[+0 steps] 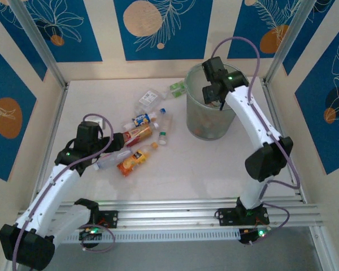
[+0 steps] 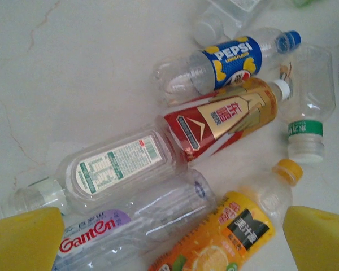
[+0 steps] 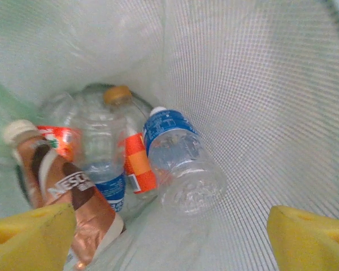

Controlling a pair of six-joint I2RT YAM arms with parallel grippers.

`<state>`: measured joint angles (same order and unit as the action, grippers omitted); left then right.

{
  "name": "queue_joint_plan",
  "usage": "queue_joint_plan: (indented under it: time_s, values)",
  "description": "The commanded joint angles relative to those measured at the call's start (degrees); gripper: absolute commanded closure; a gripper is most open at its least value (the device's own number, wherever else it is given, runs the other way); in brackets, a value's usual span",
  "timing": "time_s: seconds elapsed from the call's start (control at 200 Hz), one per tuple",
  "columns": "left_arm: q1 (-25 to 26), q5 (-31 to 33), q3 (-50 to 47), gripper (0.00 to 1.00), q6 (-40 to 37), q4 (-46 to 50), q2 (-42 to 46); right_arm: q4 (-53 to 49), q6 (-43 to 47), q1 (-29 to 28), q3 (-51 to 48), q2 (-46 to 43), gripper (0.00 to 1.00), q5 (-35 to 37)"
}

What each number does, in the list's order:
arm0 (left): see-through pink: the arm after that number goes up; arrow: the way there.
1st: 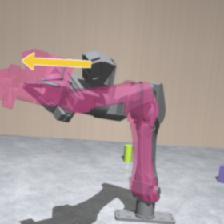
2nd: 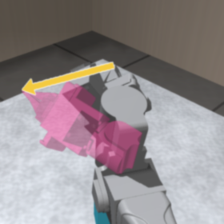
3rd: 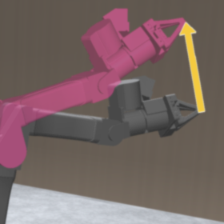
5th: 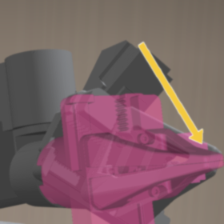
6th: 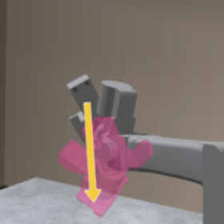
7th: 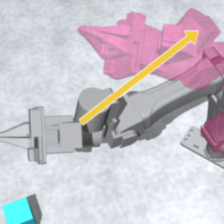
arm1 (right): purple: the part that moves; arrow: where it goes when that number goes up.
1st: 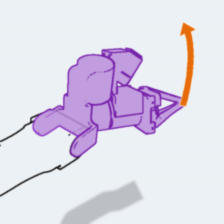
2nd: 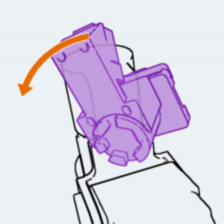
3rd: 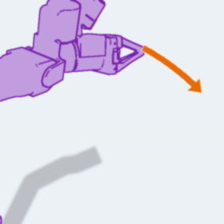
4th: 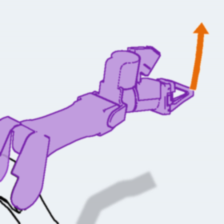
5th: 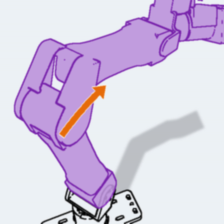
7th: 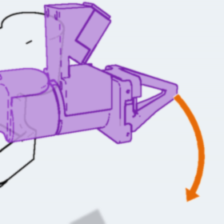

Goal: Put the plastic bottles in the bin

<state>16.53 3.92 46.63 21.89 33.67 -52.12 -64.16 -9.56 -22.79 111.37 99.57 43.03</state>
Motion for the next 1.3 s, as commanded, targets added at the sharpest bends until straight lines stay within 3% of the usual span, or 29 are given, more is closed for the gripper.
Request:
queue_joint_plan:
  time_s: [0.0,0.1,0.225,0.445,0.665,0.83,1.295]
  values:
    - [0.5,-3.6,2.4,0.0,-2.1,5.5,-0.2,-0.3,-3.6,-2.6,1.7,-5.4,0.06,-1.6]
    - [0.6,-4.3,2.4,0.01,-2.3,7.5,-0.3,0.2,-5.6,-5.6,0.2,-9.0,0.0,-1.1]
    - [1.3,-6.8,2.5,0.07,-3.6,9.3,-1.3,1.3,-9.1,-9.7,-4.0,-13.7,0.01,-0.8]
    - [10.0,-2.1,4.2,0.15,-6.4,11.8,-8.9,2.9,-15.0,-14.4,-11.9,-18.9,0.01,0.0]
    - [17.8,6.2,5.7,0.18,-8.4,14.3,-17.0,2.9,-17.2,-16.1,-14.8,-19.9,0.01,0.4]
    - [21.1,7.9,5.7,0.23,-8.4,13.3,-21.8,3.7,-17.9,-16.5,-15.4,-19.8,0.01,1.1]
    - [24.7,11.8,5.3,0.24,-7.9,9.1,-30.9,5.5,-19.2,-16.6,-17.8,-21.9,0.01,1.9]
